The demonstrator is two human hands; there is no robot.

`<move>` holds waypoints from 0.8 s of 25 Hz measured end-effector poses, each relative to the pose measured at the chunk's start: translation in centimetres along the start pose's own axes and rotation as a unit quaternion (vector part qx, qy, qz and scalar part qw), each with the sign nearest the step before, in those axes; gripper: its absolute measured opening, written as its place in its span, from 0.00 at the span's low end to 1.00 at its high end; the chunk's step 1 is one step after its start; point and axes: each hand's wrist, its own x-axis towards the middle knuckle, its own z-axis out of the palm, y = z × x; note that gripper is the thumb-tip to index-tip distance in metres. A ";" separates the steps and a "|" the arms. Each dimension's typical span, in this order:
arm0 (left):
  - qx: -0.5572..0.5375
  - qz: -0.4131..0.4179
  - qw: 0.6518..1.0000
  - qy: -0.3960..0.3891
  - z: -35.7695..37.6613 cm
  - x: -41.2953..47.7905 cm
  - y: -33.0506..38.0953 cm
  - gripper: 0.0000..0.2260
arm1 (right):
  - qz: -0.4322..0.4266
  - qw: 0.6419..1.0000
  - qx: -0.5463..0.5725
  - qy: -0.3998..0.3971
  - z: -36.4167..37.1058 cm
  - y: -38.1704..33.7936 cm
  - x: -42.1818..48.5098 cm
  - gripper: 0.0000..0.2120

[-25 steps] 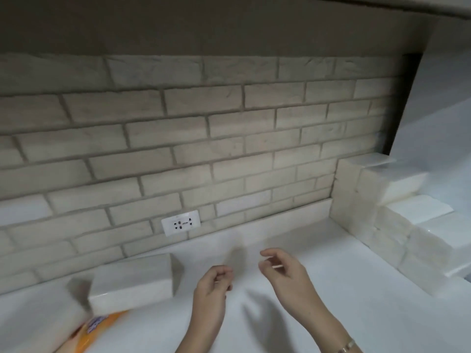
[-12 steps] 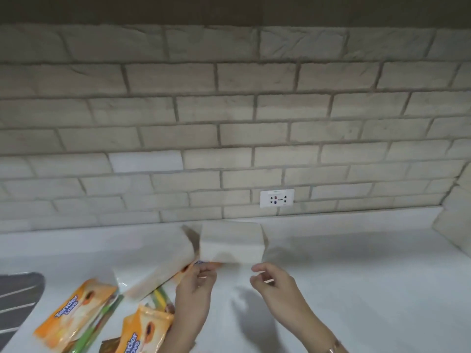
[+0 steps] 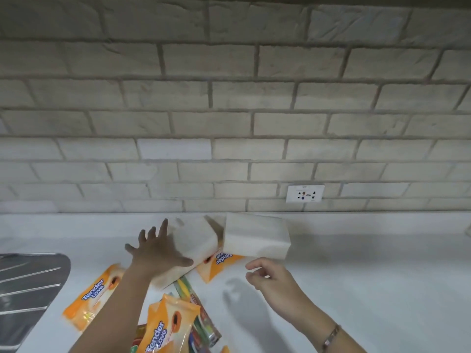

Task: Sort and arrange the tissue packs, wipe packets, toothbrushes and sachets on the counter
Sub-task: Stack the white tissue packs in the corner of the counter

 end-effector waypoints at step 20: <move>-0.595 0.154 0.781 -0.114 -1.6 -17.5 14.7 0.22 | -0.029 0.972 0.234 0.007 -6.1 2.5 -4.7 0.33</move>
